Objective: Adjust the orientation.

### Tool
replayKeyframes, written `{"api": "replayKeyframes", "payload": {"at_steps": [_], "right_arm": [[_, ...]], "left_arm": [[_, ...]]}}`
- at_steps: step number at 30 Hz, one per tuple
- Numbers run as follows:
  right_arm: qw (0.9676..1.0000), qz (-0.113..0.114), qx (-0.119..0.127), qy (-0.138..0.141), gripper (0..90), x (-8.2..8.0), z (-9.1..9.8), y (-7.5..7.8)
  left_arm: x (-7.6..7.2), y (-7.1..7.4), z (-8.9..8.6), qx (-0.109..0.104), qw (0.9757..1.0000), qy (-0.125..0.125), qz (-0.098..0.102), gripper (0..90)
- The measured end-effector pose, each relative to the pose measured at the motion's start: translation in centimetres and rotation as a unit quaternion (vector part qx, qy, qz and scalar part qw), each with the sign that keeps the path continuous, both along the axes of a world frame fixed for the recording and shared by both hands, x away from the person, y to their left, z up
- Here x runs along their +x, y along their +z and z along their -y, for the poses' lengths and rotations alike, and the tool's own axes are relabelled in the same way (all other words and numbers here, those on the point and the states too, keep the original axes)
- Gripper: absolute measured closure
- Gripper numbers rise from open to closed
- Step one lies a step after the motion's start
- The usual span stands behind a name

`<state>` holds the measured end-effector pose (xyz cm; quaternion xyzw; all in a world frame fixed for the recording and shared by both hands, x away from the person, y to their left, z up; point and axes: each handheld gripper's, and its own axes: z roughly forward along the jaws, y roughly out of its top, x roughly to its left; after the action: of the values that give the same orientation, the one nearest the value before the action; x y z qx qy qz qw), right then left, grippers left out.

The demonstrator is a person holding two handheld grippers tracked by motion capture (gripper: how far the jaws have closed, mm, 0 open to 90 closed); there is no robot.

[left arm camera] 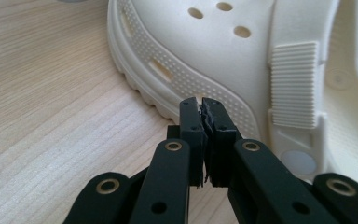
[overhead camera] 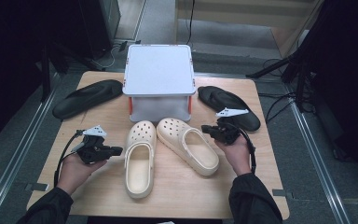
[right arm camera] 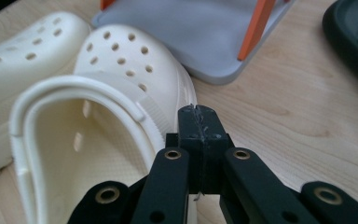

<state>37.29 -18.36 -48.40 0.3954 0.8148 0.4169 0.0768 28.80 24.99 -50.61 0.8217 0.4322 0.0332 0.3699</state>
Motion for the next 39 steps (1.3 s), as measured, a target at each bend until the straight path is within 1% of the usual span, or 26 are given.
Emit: {"api": "replayKeyframes", "payload": {"at_steps": [1,2,4,5,7,9,10,12,15,17,20,23,26,29,34,37,39], "right_arm": [[1.0000,-0.001,-0.004,0.003,90.0,0.1,-0.1,-0.1],[0.9999,0.004,-0.011,0.008,90.0,0.3,-0.3,-0.2],[0.9998,0.004,-0.011,0.014,90.0,0.5,-0.5,-0.2],[0.9997,0.006,-0.014,0.018,90.0,0.7,-0.7,-0.3],[0.9996,0.005,-0.017,0.021,90.0,0.9,-1.0,-0.4],[0.9995,0.007,-0.022,0.023,90.0,1.0,-1.2,-0.5],[0.9995,0.005,-0.021,0.022,90.0,1.0,-1.3,-0.5],[0.9995,0.006,-0.021,0.024,90.0,1.1,-1.4,-0.5],[0.9995,0.004,-0.018,0.024,90.0,1.0,-1.5,-0.5],[0.9994,0.004,-0.019,0.028,90.0,1.0,-1.6,-0.5],[0.9994,0.003,-0.019,0.030,90.0,0.9,-1.7,-0.5],[0.9993,-0.001,-0.014,0.033,90.0,0.9,-1.8,-0.5],[0.9992,-0.002,-0.014,0.038,90.0,0.8,-2.0,-0.5],[0.9990,0.000,-0.015,0.043,90.0,0.6,-2.2,-0.5],[0.9986,-0.004,-0.012,0.052,90.0,0.5,-2.5,-0.5],[0.9982,-0.007,-0.016,0.058,90.0,0.4,-2.8,-0.7],[0.9981,-0.011,-0.013,0.059,90.0,0.3,-2.8,-0.7]], "left_arm": [[0.1,-0.1,0.0,-0.002,1.0000,0.003,-0.002,87.7],[0.1,-0.2,0.0,-0.002,1.0000,0.003,-0.003,87.7],[0.2,-0.4,0.2,-0.001,1.0000,0.004,-0.007,87.7],[0.2,-0.4,0.2,0.000,1.0000,0.003,-0.007,87.7],[0.3,-0.5,0.3,0.001,1.0000,0.002,-0.009,87.5],[0.2,-0.6,0.4,-0.004,0.9999,0.001,-0.013,87.1],[0.2,-0.6,0.5,-0.004,0.9999,-0.002,-0.014,87.1],[0.1,-0.8,0.7,0.003,0.9999,-0.006,-0.014,87.1],[0.0,-0.9,1.1,0.005,0.9998,-0.009,-0.016,87.1],[0.0,-0.8,1.2,0.010,0.9998,-0.009,-0.013,87.6],[-0.1,-0.8,1.2,0.008,0.9998,-0.008,-0.014,87.5],[-0.1,-0.9,1.3,0.005,0.9998,-0.008,-0.015,87.7],[-0.2,-0.9,1.5,0.003,0.9998,-0.013,-0.017,87.6],[-0.3,-0.9,1.8,0.005,0.9997,-0.021,-0.015,87.5],[-0.5,-0.9,2.1,-0.002,0.9996,-0.024,-0.017,87.5],[-0.6,-0.9,2.3,-0.003,0.9994,-0.030,-0.019,87.4],[-0.7,-1.0,2.5,-0.003,0.9992,-0.035,-0.017,87.1]]}}
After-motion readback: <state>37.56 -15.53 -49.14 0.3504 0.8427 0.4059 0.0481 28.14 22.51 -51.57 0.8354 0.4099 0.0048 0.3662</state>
